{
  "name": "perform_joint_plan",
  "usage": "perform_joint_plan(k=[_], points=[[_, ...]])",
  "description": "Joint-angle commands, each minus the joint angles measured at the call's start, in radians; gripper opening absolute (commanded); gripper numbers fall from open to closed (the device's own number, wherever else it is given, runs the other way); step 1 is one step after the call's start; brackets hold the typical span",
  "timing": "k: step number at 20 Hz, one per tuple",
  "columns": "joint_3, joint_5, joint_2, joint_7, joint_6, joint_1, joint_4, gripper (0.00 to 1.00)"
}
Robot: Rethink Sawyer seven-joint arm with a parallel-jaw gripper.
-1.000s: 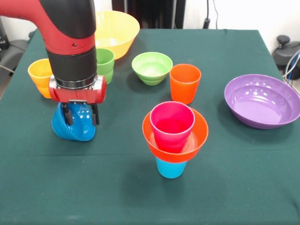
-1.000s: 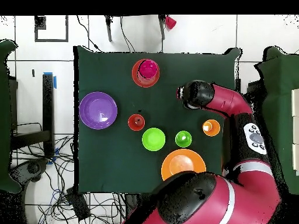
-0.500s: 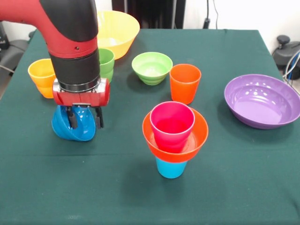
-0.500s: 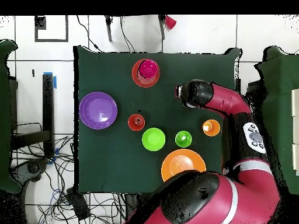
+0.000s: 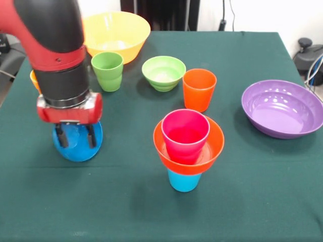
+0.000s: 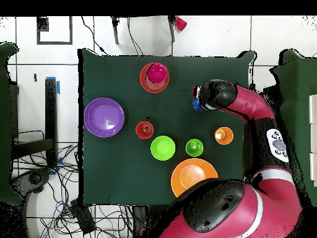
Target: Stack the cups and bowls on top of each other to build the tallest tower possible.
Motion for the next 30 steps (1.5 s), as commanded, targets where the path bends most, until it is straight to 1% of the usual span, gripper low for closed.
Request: perform_joint_plan(k=[1,3,14,17,19,25,28,30], points=[[0.112,-0.086,0.101,-0.312,0.165,-0.038,-0.166,1.0],[0.122,-0.085,0.107,-0.311,0.178,-0.036,-0.183,1.0],[0.151,-0.11,0.112,-0.279,0.08,-0.041,-0.135,1.0],[0.153,-0.124,0.11,-0.274,0.077,-0.034,-0.141,1.0],[0.143,-0.136,0.096,-0.265,0.097,-0.025,-0.146,1.0],[0.131,-0.15,0.022,-0.224,0.12,-0.015,-0.085,1.0],[0.109,-0.135,-0.032,-0.171,0.164,-0.009,-0.042,1.0],[0.113,-0.13,-0.056,-0.185,0.192,-0.011,-0.029,1.0]])
